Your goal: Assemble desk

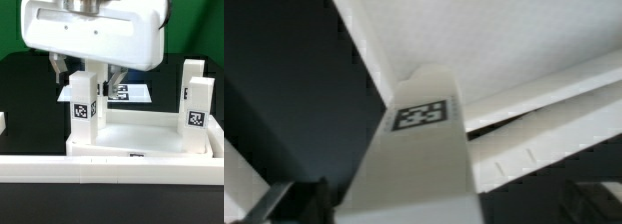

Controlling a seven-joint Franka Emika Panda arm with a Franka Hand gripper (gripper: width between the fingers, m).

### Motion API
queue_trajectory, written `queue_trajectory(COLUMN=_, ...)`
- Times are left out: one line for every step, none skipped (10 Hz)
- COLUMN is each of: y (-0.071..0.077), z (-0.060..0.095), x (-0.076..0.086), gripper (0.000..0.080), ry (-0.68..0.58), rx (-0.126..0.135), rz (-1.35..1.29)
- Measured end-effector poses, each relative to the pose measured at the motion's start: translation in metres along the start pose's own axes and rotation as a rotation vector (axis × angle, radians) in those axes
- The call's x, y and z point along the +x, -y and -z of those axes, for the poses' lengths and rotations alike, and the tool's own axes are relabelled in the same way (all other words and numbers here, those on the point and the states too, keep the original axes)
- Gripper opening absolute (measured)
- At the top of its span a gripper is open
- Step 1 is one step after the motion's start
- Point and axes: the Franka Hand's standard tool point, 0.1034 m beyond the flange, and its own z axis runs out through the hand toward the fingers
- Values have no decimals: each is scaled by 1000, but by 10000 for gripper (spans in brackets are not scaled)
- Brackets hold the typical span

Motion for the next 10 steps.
queue_trajectory(y=4, z=8, x=-2, gripper=642, ry=0, rx=11, rz=-3)
queue_trajectory(y=13, z=18, x=-9, gripper=648, ry=14, rx=22, rz=-23)
queue_trajectory(y=23, z=26, x=-16, gripper=648, ry=30, rx=27, rz=-47)
queue_trajectory(y=24, z=25, x=-16, gripper=649, ry=29, rx=27, rz=-43)
queue_trajectory(y=22, z=23, x=-16, gripper=649, ry=29, rx=24, rz=-45)
queue_trajectory(y=23, z=23, x=-16, gripper=649, ry=30, rx=24, rz=-44)
queue_trajectory(y=23, z=23, x=-16, gripper=649, ry=30, rx=24, rz=-44)
queue_trajectory(y=23, z=23, x=-16, gripper=649, ry=30, rx=23, rz=-44)
queue_trajectory(y=22, z=22, x=-16, gripper=649, ry=31, rx=23, rz=-44)
queue_trajectory(y=22, z=22, x=-16, gripper=649, ry=31, rx=23, rz=-44)
